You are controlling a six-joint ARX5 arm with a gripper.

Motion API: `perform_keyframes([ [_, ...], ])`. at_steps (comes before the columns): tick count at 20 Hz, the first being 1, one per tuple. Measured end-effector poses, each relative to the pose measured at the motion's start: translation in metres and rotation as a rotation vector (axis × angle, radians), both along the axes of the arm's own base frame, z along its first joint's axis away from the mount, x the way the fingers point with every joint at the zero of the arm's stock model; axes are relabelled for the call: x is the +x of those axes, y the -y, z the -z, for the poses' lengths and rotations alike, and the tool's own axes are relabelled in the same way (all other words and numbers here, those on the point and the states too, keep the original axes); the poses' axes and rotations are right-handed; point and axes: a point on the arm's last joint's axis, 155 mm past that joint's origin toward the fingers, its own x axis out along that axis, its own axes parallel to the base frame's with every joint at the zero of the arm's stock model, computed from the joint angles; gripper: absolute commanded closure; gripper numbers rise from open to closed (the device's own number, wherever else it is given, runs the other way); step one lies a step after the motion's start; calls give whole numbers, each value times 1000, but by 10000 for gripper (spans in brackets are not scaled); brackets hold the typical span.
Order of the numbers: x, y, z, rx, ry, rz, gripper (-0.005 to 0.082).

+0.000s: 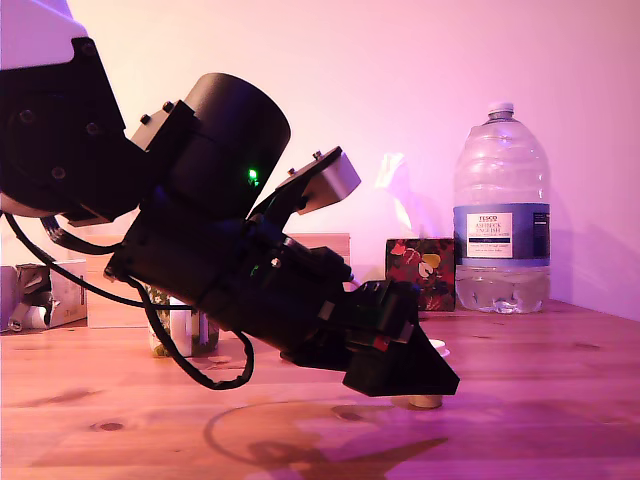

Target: Pick up the coffee capsules from the table one by one and drop them inside the nearest coffee cup

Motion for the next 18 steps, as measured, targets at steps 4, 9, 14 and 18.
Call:
perform_keyframes([
  [4, -1, 4, -13, -26, 14, 3, 235],
  [9, -12, 11, -16, -41, -9, 23, 235],
  [14, 1, 3, -13, -30, -12, -44, 235],
  [18, 11, -5, -24, -94, 28, -91, 235],
])
